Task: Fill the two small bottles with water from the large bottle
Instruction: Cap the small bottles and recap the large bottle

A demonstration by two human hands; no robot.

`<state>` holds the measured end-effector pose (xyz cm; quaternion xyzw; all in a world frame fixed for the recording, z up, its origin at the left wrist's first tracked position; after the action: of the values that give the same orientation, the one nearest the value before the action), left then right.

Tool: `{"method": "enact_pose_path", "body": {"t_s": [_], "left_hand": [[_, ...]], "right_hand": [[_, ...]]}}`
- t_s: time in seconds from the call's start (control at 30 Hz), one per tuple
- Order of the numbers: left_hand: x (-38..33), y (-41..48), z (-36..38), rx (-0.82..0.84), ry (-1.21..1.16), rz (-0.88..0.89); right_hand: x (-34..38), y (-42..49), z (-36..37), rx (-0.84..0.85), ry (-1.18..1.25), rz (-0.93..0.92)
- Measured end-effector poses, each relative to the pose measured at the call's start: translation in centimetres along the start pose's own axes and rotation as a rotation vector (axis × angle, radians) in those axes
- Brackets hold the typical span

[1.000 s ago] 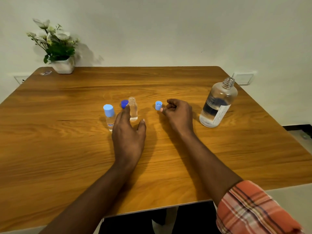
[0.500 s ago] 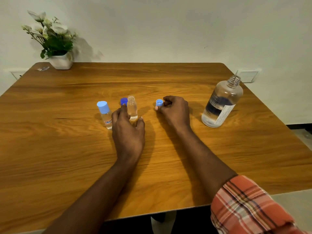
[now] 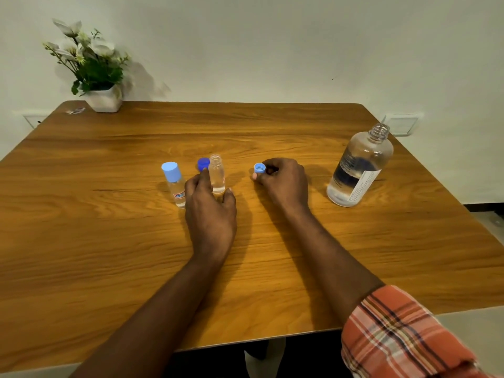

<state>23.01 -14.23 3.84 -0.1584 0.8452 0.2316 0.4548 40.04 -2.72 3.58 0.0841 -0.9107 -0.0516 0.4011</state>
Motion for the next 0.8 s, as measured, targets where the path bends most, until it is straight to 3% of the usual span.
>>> {"method": "enact_pose_path", "body": {"t_s": [0.43,0.8], "left_hand": [[0.5,1.6,0.6,-0.026,0.013,-0.078],[-1.0,0.5,1.5,0.144,-0.109,0.097]], "right_hand": [[0.1,-0.8,-0.2,0.013,0.051,-0.032],[0.2,-2.7,-1.1,0.118,0.186,-0.102]]}}
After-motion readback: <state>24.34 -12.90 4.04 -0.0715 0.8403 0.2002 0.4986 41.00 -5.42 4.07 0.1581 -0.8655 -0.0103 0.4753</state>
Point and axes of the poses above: each hand's wrist, its own y-axis towards the middle knuckle, its own z-axis out of the palm, x = y × z, the point moved 10 cm from there along y, towards the middle knuckle, and after that the axes turned 10 degrees about x, right-handed, at the moved point
